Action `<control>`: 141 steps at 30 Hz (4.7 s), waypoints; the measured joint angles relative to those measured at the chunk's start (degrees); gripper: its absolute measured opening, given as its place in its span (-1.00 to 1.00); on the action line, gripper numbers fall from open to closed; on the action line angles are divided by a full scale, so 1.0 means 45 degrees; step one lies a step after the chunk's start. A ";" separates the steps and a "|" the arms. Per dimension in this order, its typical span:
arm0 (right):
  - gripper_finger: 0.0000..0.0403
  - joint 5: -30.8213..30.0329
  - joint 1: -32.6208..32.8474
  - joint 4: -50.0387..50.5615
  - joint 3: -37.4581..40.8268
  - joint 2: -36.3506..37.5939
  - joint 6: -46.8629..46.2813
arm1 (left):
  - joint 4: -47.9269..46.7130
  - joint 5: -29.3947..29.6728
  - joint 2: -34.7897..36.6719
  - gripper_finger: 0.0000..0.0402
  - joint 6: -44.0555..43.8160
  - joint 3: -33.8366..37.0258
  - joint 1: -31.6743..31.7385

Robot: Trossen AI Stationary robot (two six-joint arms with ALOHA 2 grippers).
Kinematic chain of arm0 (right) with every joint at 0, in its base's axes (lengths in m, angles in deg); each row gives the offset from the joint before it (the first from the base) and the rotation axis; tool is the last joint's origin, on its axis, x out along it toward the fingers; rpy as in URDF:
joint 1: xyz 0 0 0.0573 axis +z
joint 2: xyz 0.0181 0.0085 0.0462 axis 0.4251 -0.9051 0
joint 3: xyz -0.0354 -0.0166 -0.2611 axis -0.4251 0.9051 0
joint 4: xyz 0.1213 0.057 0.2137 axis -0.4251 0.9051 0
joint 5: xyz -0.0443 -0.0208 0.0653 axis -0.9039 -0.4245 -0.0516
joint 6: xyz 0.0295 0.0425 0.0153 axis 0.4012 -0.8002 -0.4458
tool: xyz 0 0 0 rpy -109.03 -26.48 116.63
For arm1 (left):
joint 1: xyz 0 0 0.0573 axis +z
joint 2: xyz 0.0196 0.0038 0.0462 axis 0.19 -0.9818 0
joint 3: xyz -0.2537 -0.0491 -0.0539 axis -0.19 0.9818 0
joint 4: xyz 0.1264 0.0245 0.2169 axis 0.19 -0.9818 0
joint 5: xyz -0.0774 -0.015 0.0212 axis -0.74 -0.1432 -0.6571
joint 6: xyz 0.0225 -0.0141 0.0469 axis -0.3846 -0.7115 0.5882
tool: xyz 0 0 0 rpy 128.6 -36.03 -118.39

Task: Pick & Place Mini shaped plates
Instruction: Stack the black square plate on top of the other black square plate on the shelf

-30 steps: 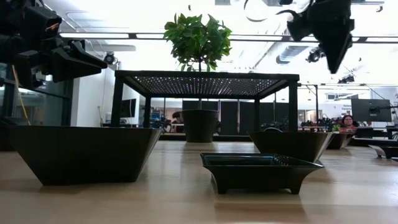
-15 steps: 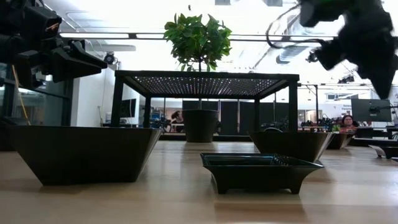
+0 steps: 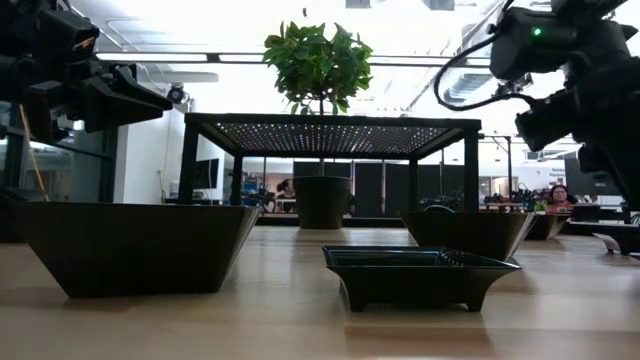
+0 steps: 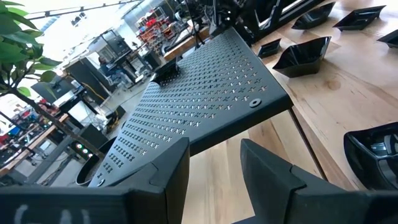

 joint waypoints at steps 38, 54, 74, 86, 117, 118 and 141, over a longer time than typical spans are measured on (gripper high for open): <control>-0.99 0.0022 -0.0034 -0.0924 -0.0155 -0.1947 -0.0156 | 0.0002 0.0000 0.0000 -0.30 0.0002 0.0000 0.0000; -0.95 0.0214 0.0255 0.0180 -0.0734 -0.0808 0.2480 | 0.0000 0.0000 0.0000 -0.30 -0.0002 0.0000 0.0000; -0.24 -0.0441 0.0583 -0.1137 0.0505 -0.0816 0.4117 | 0.0002 0.0000 0.0000 -0.30 0.0002 0.0000 0.0000; -0.27 -0.0656 0.0581 -0.2328 0.1046 -0.0818 0.4331 | 0.0002 0.0000 0.0005 -0.30 0.0000 0.0000 0.0000; -1.00 0.0037 0.0573 -0.1101 -0.0042 0.0594 0.1551 | 0.0002 0.0000 0.0000 -0.30 -0.0002 0.0000 0.0000; -1.00 0.0064 0.0573 -0.0915 -0.0186 0.0722 0.1397 | 0.0002 0.0000 0.0002 -0.30 0.0000 0.0000 0.0000; -1.00 -0.1349 -0.0918 0.1259 -0.5181 0.1713 -0.1087 | 0.0001 0.0000 0.0002 -0.30 0.0001 -0.0002 0.0000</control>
